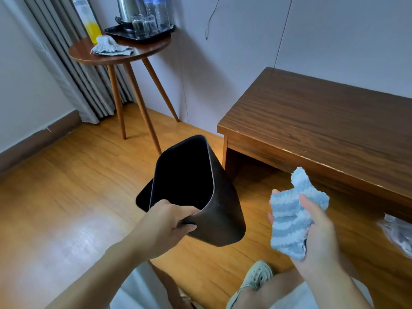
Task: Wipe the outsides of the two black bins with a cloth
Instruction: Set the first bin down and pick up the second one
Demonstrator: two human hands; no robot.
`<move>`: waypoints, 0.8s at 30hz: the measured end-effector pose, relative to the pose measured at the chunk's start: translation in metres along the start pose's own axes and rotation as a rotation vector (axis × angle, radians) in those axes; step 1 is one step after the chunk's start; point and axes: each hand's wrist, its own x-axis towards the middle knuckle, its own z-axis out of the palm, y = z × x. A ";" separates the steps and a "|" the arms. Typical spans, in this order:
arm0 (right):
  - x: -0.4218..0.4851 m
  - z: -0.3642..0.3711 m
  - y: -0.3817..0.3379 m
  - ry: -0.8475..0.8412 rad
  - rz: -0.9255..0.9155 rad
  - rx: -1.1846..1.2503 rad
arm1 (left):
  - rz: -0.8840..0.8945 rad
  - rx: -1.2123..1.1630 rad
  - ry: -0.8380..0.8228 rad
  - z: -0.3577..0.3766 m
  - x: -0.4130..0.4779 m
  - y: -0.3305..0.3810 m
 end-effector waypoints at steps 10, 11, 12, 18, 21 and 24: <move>0.059 0.005 0.045 -0.001 0.316 -0.108 | 0.285 0.395 -0.165 0.110 0.028 -0.045; 0.066 0.004 0.051 0.001 0.347 -0.123 | 0.281 0.393 -0.180 0.121 0.031 -0.052; 0.069 0.006 0.055 -0.013 0.375 -0.123 | 0.266 0.414 -0.183 0.126 0.032 -0.055; 0.121 -0.004 0.091 0.010 0.483 -0.146 | 0.158 0.400 -0.216 0.181 0.051 -0.095; 0.146 -0.010 0.109 0.031 0.515 -0.110 | 0.107 0.362 -0.271 0.212 0.057 -0.110; 0.167 -0.022 0.125 0.117 0.576 -0.060 | 0.065 0.341 -0.339 0.246 0.061 -0.125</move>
